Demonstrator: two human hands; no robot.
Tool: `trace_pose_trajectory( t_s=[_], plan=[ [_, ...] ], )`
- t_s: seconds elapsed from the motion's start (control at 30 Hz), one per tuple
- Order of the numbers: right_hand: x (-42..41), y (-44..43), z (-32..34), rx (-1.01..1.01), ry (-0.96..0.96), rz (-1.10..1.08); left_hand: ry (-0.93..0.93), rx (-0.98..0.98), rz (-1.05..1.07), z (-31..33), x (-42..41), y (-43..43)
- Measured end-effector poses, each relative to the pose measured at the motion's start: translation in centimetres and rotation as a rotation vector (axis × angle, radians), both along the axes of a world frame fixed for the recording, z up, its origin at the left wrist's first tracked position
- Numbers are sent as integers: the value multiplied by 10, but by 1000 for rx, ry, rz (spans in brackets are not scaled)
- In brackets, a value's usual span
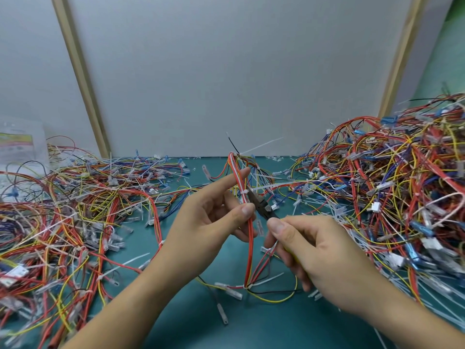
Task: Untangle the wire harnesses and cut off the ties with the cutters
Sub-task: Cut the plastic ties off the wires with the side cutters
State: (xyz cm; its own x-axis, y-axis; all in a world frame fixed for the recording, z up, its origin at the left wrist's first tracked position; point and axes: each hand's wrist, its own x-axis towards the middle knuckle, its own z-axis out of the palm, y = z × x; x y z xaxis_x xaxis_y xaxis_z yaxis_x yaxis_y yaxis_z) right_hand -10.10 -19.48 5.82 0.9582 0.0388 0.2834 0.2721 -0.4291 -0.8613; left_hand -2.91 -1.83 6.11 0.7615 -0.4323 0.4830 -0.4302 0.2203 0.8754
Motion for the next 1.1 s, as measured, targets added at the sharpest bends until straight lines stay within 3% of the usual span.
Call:
trace_pose_trajectory(
  t_s=[0.37,0.53,0.7,0.87,1.0,1.1],
  plan=[
    [-1,1,-2,52,8,10,-7,-2,11,0,1,1],
    [3,-1,0,219,1,-33,-2,7,36,-1,2,1],
    [5,-4,3,408,-34,-62,-62,232,-124,-8,-5,0],
    [3,-4,2,411,-26,-83,-204,605,-229,-15,-8,-3],
    [6,-5,-1,354,-54,-89,-304,694,-195,-14,-7,-2],
    [7,-6,-1,361,-85,-102,-264,646,-116,-11,-7,0]
  ],
)
